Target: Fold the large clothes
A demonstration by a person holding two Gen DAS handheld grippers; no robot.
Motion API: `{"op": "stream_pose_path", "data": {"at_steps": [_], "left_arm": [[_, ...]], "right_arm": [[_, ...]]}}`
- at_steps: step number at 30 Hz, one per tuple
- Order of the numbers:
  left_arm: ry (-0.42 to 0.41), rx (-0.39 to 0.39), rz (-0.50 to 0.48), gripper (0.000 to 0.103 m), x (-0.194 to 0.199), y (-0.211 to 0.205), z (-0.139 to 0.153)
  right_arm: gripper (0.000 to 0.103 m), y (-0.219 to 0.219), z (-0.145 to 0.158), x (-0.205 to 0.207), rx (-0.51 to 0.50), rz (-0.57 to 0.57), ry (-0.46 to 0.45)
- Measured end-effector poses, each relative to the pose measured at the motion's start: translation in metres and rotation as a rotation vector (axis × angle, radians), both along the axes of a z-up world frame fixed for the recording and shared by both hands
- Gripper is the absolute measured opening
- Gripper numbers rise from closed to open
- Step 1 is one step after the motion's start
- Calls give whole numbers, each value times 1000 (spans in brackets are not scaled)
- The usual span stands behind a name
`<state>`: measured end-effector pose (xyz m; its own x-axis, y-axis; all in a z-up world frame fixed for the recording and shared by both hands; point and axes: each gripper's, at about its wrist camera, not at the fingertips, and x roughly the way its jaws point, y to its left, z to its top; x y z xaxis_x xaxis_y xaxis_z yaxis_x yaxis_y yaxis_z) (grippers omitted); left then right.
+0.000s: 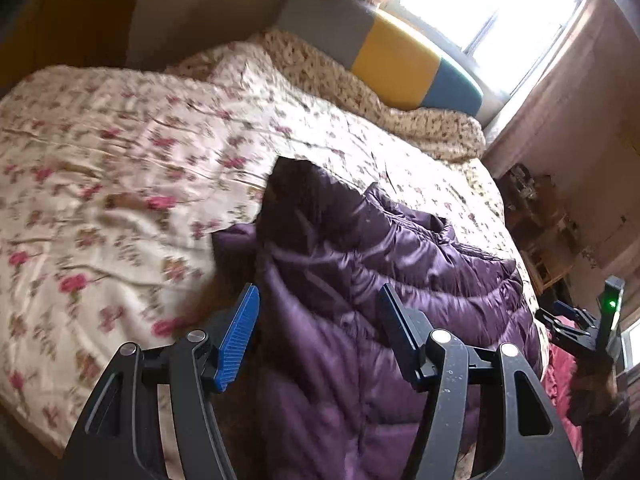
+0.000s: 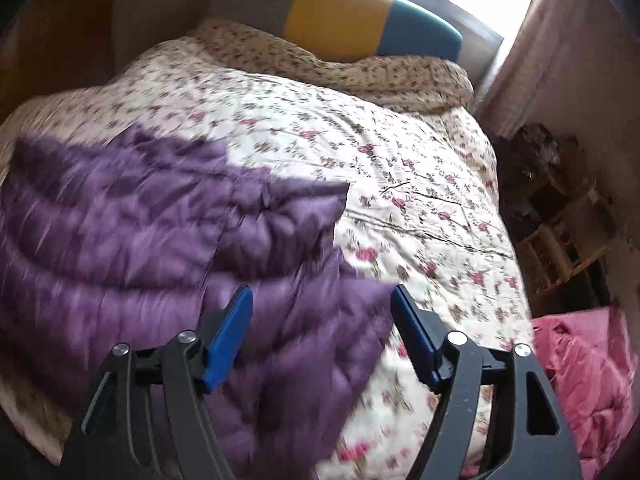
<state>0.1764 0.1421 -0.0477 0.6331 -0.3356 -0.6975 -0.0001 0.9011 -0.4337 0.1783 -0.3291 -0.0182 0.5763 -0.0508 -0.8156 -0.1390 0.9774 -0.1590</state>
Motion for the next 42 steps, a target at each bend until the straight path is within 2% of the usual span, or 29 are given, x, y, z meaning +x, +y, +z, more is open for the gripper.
{"op": "stream_pose_path", "data": {"at_steps": [3,4,5,6,7,8,10,12,17,20,23,29,34,42], "left_arm": [[43,-37,8,59,24,-4,-8],[54,-39,14,52,31,-6,-10],[61,-38,8,35,36,-8,-12],[70,-26,2,27,41,-10,-13],[75,2,7,18,45,-12,-15],[74,13,7,11,47,-13,-16],[75,56,12,6,50,-15,-18],[75,77,18,6,53,-15,-20],[90,190,44,6,69,-22,-27],[124,237,61,6,82,-27,-38],[129,309,71,6,91,-36,-49],[72,431,78,6,98,-49,-67],[35,429,109,6,98,-50,-75],[27,408,114,7,94,-48,-70]], "right_arm": [[81,0,-11,29,84,-35,41],[81,0,-16,36,124,-46,64],[81,-1,-24,46,171,-61,97],[75,-1,-28,49,195,-69,114],[52,-1,-33,53,217,-70,128],[40,1,-37,56,228,-68,144],[15,7,-38,55,196,-53,123],[9,12,-33,51,142,-51,74],[7,29,-28,48,-46,-72,-60],[7,36,-39,51,-116,-98,-94],[7,35,-55,59,-141,-137,-97],[7,35,-85,76,-160,-163,-71],[7,37,-104,85,-174,-180,-55],[10,36,-102,88,-178,-190,-49]]}}
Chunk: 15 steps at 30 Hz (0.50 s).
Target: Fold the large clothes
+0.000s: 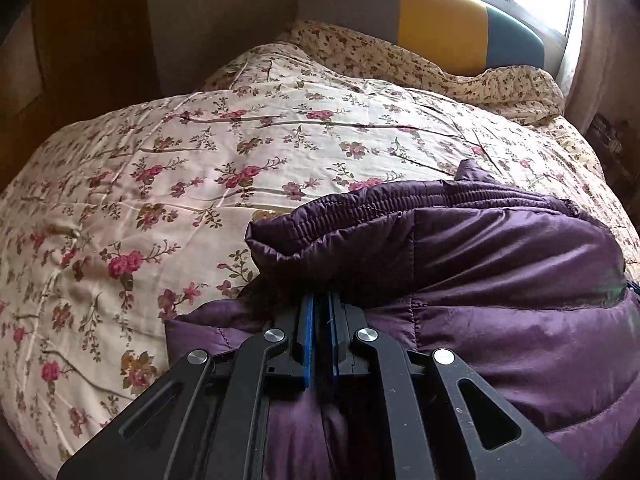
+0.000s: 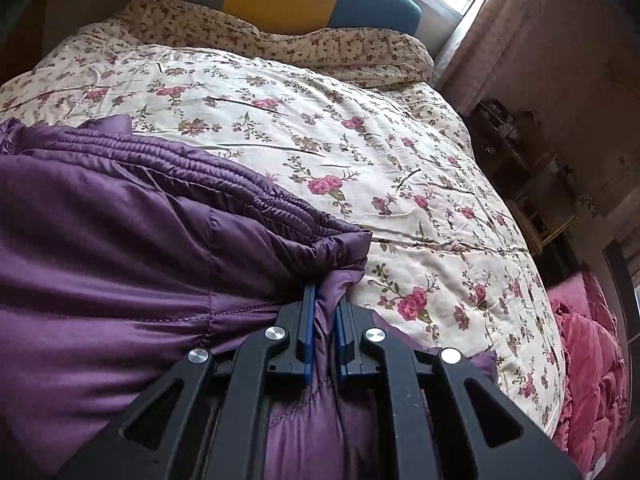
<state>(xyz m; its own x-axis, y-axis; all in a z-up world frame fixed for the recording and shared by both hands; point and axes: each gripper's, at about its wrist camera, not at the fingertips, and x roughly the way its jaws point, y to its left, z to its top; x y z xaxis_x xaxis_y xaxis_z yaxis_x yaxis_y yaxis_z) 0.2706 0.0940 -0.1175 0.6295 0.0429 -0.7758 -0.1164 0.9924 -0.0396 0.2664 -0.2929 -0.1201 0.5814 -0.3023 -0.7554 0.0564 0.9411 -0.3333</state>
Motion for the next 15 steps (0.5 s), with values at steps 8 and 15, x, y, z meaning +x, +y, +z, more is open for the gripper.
{"op": "stream_pose_path", "data": {"at_steps": [8,15], "left_arm": [[-108,-38,9,68,-29,-2,38],[-168,-87,-81,68,-51,-35,64]], "right_arm": [[47,2,34,-20,19,-5,-64],[51,46,73,-59,125,89,-148]]}}
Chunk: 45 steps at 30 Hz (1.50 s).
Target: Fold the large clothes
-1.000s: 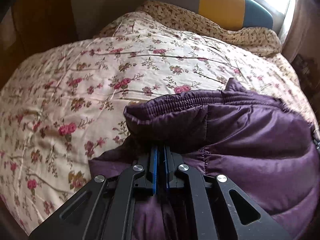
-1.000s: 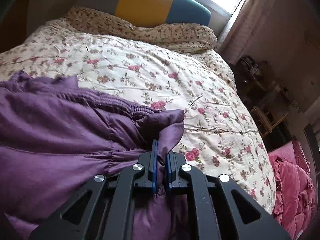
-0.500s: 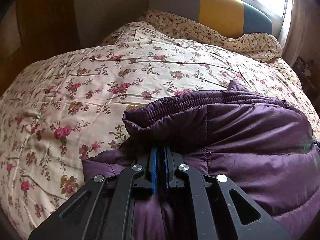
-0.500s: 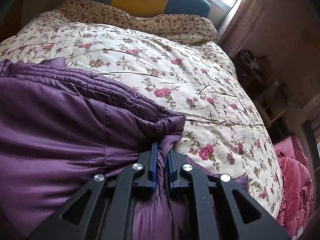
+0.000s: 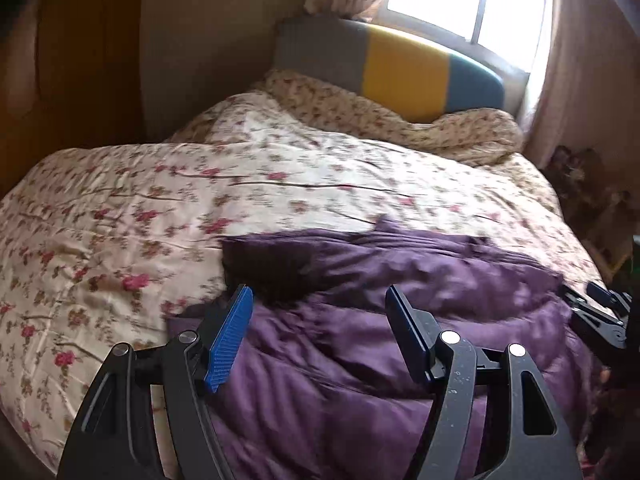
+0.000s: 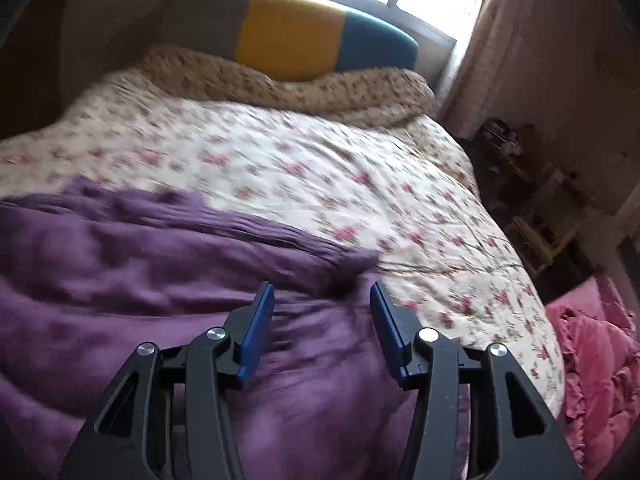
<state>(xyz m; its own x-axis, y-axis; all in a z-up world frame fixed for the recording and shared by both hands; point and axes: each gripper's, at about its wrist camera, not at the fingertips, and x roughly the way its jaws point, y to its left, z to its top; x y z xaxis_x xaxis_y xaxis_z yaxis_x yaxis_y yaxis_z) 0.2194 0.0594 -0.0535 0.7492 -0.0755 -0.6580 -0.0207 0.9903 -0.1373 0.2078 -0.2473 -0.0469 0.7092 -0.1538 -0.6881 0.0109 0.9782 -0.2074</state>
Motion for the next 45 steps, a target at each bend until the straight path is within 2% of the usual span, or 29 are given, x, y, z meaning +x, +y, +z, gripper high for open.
{"op": "stream_pose_path", "data": {"at_steps": [3,8,14,22,27,38,45], "left_arm": [[-2,2,-43,68,-4,-17,-1],[35,13,-70,68,-3,-29,-18],[64,20,-72,68,3,-26,-46],[55,20,-67,68,6,-30,-63],[59,28,-57,69,2,-31,-56],[0,12,-36,69,-34,-21,-22],[-36,10,-29,69,-49,-11,-6]], "right_arm": [[52,27,4,-13,48,62,-4],[52,64,-15,-23,16,129,11],[52,72,-45,-15,-10,121,28],[52,77,-67,-3,-24,115,43],[52,76,-65,-5,-20,116,43],[54,73,-58,-9,-7,115,40],[65,65,-48,-16,18,111,40]]}}
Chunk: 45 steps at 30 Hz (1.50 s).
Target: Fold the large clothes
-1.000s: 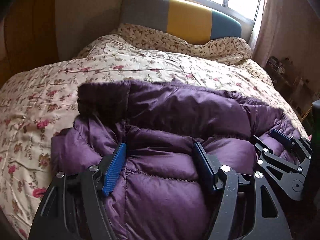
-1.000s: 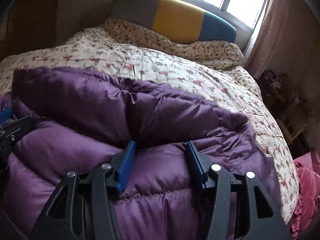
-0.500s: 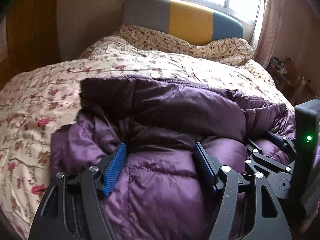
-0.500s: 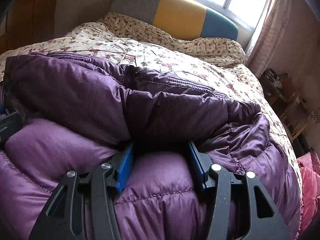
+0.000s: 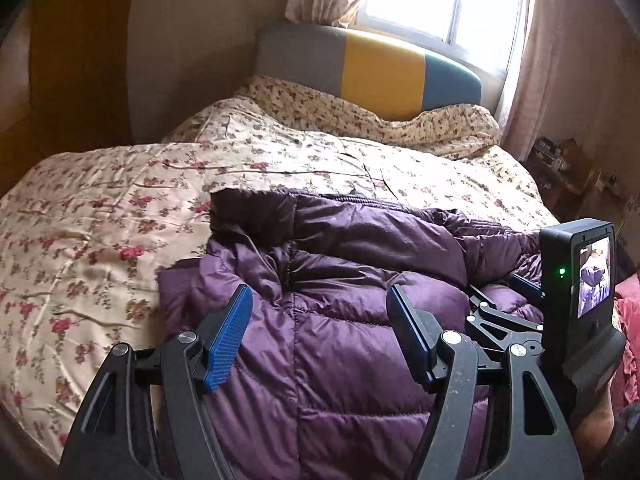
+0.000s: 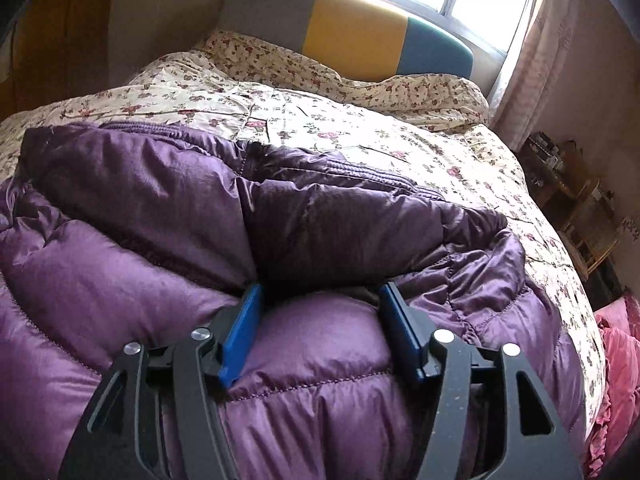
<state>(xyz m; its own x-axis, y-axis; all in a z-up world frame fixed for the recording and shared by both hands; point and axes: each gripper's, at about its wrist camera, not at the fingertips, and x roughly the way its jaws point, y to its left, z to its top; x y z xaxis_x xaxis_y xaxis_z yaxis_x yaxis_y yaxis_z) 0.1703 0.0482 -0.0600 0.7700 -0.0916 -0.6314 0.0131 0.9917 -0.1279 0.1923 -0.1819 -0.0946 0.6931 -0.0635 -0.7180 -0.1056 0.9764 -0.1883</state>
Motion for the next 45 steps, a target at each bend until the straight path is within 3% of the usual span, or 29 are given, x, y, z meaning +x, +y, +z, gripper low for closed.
{"op": "stream_pose_path", "data": {"at_steps": [12,14,16,21,25,30,36,45], "left_arm": [[0,-8,16,69,-14,12,0],[9,-16,18,69,-16,16,-2],[23,-31,21,69,-18,21,-5],[74,-129,40,69,-22,55,-14],[116,-223,92,69,-29,98,-27],[162,-368,123,69,-37,135,-42],[208,-515,88,69,-40,146,-59],[227,-637,20,69,-36,138,-67]], "right_arm": [[67,-7,25,-40,26,52,-25],[64,-9,28,-47,36,59,-21],[55,-11,31,-56,51,73,-15],[36,-20,41,-76,83,89,-6],[29,-22,46,-93,108,110,7],[27,-14,44,-107,114,143,27],[27,-5,32,-103,80,174,69],[26,7,9,-100,-1,195,119]]}}
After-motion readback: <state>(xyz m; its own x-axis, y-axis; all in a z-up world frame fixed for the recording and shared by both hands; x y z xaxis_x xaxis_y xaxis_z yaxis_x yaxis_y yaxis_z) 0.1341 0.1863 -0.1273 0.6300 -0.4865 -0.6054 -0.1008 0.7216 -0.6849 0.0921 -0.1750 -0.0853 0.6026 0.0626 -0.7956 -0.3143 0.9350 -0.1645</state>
